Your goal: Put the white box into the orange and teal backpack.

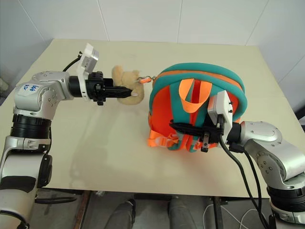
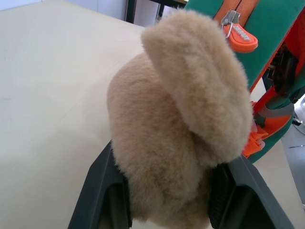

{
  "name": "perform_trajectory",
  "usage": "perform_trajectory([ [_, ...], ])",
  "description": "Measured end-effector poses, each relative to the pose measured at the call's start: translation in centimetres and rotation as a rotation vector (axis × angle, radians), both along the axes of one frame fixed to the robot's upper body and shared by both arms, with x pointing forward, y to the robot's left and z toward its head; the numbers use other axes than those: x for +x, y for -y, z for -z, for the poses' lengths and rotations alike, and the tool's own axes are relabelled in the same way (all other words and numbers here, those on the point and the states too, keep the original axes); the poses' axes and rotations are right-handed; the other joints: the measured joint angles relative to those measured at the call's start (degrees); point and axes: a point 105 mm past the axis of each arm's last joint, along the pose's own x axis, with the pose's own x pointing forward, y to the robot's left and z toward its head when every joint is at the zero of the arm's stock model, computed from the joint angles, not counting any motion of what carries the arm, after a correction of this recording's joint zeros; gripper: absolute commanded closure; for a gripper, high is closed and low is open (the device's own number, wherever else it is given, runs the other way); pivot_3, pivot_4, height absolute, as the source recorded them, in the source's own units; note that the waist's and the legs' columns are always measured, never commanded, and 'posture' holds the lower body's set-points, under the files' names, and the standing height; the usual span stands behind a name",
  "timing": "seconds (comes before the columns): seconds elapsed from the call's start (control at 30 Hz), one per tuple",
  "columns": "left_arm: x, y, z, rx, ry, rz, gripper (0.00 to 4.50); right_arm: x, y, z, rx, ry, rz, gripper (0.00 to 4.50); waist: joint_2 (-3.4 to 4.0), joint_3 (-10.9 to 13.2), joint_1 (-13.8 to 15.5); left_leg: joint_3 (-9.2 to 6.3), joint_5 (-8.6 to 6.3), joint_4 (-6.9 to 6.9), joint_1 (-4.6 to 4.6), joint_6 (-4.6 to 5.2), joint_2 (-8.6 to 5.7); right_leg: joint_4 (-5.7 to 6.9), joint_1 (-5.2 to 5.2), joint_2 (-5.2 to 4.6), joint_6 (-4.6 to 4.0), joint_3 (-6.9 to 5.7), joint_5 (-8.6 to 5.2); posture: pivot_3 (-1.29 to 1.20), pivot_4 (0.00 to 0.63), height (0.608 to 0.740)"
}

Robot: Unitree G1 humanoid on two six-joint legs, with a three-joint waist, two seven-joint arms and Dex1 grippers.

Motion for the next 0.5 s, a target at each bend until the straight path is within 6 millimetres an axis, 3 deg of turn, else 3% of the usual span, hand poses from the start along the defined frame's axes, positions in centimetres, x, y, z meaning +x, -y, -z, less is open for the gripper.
perform_trajectory([
  [0.17, 0.4, -0.4, 0.9, 0.058, -0.014, -0.024, 3.04, 0.0, 0.0, 0.0, 0.0, 0.0, -0.001, 4.5, 0.0, 0.0, -0.01, 0.01, 0.0, 0.0, 0.01, 0.0, 0.0, 0.0, 0.0, 0.0, 0.0, 0.0, 0.0, 0.0, 0.15, 0.74],
  [0.37, 1.5, -1.0, 3.6, 0.151, -0.069, -0.068, 3.04, 0.0, 0.0, 0.0, 0.001, 0.0, -0.002, 4.5, 0.0, 0.0, 0.0, 0.01, 0.0, 0.0, 0.0, 0.0, 0.0, -0.01, 0.0, 0.0, 0.0, 0.01, 0.0, 0.0, 0.15, 0.74],
  [0.5, 1.7, -0.4, 5.0, 0.178, -0.103, -0.04, 3.04, 0.0, 0.0, 0.0, 0.002, 0.0, -0.001, 4.5, 0.0, 0.0, 0.05, 0.01, 0.0, -0.01, -0.01, 0.0, 0.0, -0.03, 0.01, 0.0, 0.0, 0.0, 0.0, 0.0, 0.15, 0.74],
])
